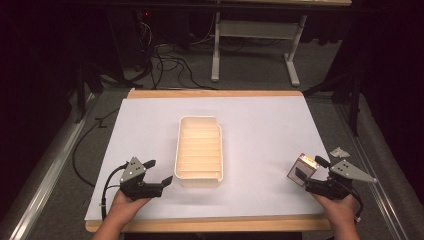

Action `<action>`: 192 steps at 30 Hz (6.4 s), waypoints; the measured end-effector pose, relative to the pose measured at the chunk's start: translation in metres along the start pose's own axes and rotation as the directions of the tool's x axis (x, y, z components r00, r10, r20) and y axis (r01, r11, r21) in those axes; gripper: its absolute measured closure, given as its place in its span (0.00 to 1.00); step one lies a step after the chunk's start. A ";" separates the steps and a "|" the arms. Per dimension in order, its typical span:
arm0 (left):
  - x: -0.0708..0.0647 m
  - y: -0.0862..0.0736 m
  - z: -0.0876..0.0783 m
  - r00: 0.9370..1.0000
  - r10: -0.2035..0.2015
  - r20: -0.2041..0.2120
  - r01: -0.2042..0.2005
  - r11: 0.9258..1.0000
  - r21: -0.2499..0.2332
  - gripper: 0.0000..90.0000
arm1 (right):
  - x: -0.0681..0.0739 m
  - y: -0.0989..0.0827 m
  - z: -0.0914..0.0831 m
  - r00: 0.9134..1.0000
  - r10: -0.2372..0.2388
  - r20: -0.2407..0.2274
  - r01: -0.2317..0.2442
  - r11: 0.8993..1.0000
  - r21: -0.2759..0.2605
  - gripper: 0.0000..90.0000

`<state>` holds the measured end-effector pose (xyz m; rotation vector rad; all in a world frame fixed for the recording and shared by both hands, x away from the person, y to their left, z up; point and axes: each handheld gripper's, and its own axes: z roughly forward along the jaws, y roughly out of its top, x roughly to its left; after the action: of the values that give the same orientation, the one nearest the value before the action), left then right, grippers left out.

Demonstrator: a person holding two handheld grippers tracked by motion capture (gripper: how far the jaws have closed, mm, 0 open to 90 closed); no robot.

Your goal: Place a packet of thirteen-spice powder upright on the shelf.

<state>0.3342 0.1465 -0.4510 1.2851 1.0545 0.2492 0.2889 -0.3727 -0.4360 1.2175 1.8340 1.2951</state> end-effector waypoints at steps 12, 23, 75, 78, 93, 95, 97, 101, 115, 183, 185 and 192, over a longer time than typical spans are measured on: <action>-0.001 -0.001 0.000 1.000 0.008 0.003 -0.008 1.000 0.008 0.17 | -0.005 -0.012 0.006 1.000 0.023 -0.004 -0.023 0.999 0.037 0.18; -0.001 -0.002 0.000 1.000 0.015 0.003 -0.015 1.000 0.014 0.17 | -0.005 -0.014 0.003 1.000 0.009 0.016 -0.009 1.000 0.015 0.38; -0.002 -0.004 -0.001 1.000 0.018 0.007 -0.018 1.000 0.022 0.17 | 0.010 0.008 -0.005 0.998 -0.058 -0.028 0.057 0.997 -0.054 0.76; -0.001 -0.004 -0.002 1.000 0.017 0.006 -0.017 1.000 0.021 0.17 | 0.013 0.010 -0.003 0.997 -0.069 -0.042 0.066 0.996 -0.056 0.76; 0.002 -0.005 -0.010 1.000 0.013 -0.011 -0.013 1.000 0.021 0.17 | 0.033 0.021 0.013 0.984 -0.120 -0.129 0.112 0.991 -0.071 0.76; 0.002 -0.006 -0.010 1.000 0.014 -0.012 -0.014 1.000 0.025 0.17 | 0.039 0.024 0.018 0.980 -0.122 -0.157 0.112 0.991 -0.075 0.76; 0.002 -0.006 -0.009 1.000 0.012 -0.011 -0.012 1.000 0.025 0.17 | 0.043 0.026 0.021 0.978 -0.129 -0.165 0.118 0.990 -0.076 0.76; 0.002 -0.005 -0.010 1.000 0.010 -0.002 -0.010 1.000 0.021 0.17 | 0.053 0.030 0.027 0.971 -0.140 -0.194 0.127 0.989 -0.081 0.76; 0.004 -0.002 -0.013 1.000 0.007 0.000 -0.007 1.000 0.015 0.17 | 0.073 0.058 0.051 0.957 -0.153 -0.246 0.125 0.984 -0.126 0.76; 0.008 0.000 -0.022 1.000 -0.012 -0.022 0.012 1.000 -0.003 0.17 | 0.159 0.092 0.134 0.801 -0.200 -0.565 0.105 0.975 -0.196 0.76; 0.008 0.000 -0.022 1.000 -0.016 -0.020 0.016 1.000 -0.004 0.17 | 0.160 0.092 0.134 0.796 -0.205 -0.570 0.107 0.974 -0.200 0.76; 0.008 -0.001 -0.022 1.000 -0.017 -0.017 0.017 1.000 0.007 0.17 | 0.168 0.091 0.138 0.772 -0.217 -0.598 0.106 0.971 -0.216 0.76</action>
<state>0.3217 0.1655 -0.4537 1.2818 1.0808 0.2443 0.3662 -0.1541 -0.3937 0.5391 2.1438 1.8553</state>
